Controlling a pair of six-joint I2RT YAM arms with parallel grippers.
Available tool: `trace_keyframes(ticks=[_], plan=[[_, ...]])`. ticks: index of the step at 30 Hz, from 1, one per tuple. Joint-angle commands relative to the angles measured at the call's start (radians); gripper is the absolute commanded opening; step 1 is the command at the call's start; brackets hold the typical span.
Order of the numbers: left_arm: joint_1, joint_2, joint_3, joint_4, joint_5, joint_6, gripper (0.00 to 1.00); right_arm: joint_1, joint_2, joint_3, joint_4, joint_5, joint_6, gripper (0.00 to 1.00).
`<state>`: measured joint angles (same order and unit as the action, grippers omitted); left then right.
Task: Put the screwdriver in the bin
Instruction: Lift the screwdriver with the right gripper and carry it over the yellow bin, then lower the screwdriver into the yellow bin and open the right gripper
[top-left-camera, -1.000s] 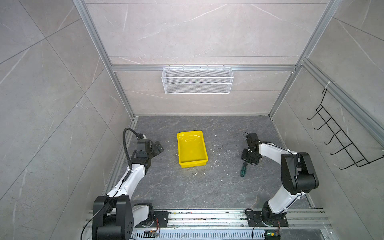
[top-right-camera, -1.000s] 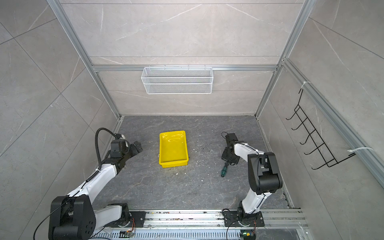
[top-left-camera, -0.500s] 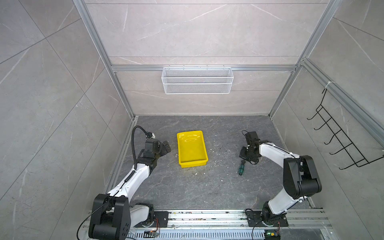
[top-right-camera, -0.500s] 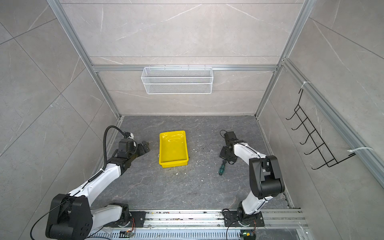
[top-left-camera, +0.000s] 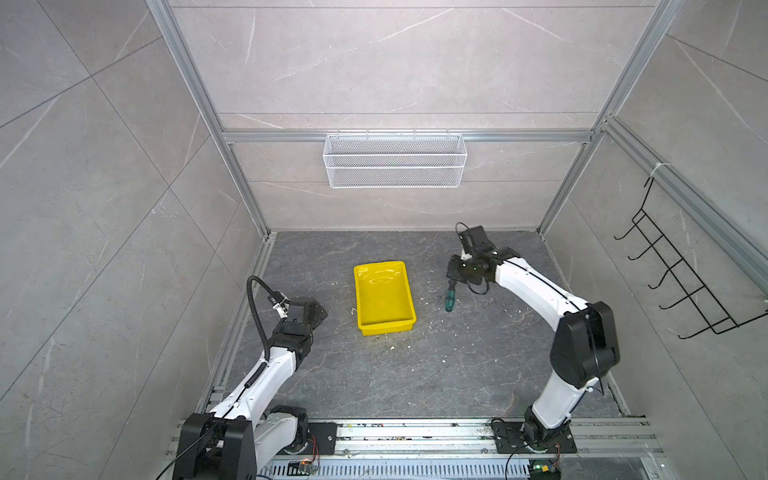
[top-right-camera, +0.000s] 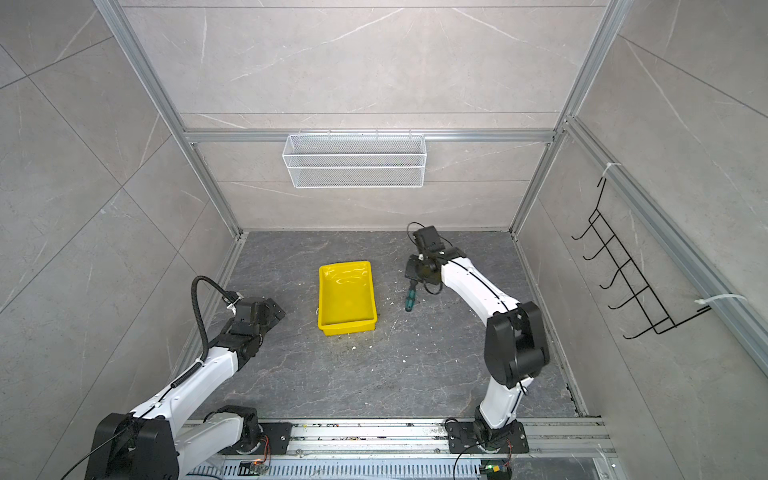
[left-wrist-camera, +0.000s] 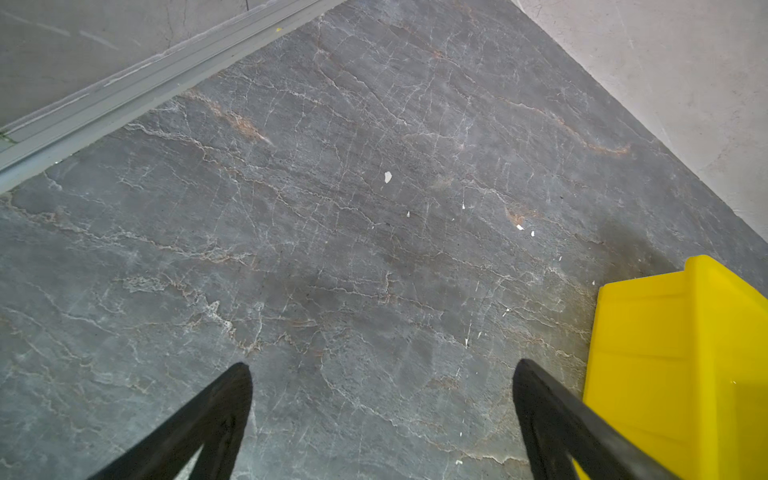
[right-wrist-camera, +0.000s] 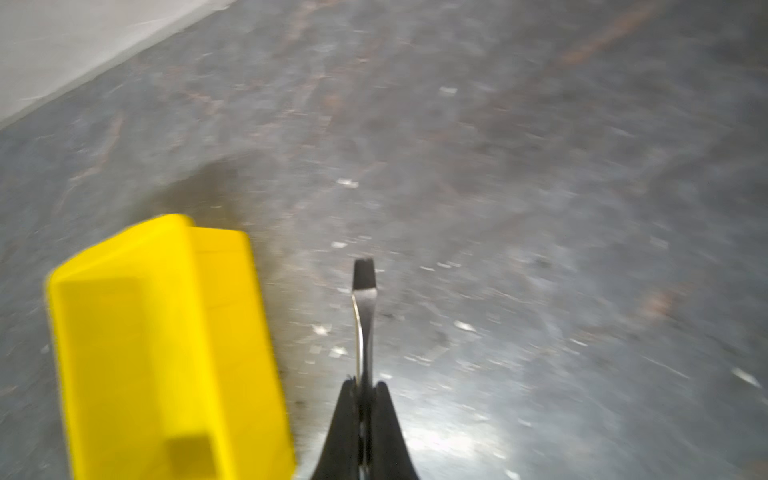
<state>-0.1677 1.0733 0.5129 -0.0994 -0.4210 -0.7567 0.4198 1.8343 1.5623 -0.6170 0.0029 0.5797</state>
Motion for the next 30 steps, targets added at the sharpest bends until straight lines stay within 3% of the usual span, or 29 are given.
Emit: trace_keyframes(ticks=[1,10,18,27,29,30], plan=[[0.002,-0.015,0.005,0.062,-0.022,-0.015,1.0,0.103,0.145,0.172,-0.089,0.019,-0.003,0.0],[0.003,0.054,0.024,0.106,0.061,0.012,0.98,0.286,0.55,0.753,-0.297,0.032,-0.022,0.0],[0.002,0.072,0.036,0.103,0.067,0.011,0.98,0.329,0.891,1.237,-0.537,-0.028,-0.001,0.0],[0.003,0.077,0.045,0.098,0.078,0.017,0.97,0.33,0.863,1.131,-0.451,-0.06,0.015,0.0],[0.002,0.076,0.045,0.095,0.072,0.018,0.97,0.33,0.862,1.14,-0.46,-0.066,0.013,0.09],[0.002,0.078,0.045,0.096,0.067,0.017,0.97,0.33,0.862,1.155,-0.478,-0.065,0.009,0.19]])
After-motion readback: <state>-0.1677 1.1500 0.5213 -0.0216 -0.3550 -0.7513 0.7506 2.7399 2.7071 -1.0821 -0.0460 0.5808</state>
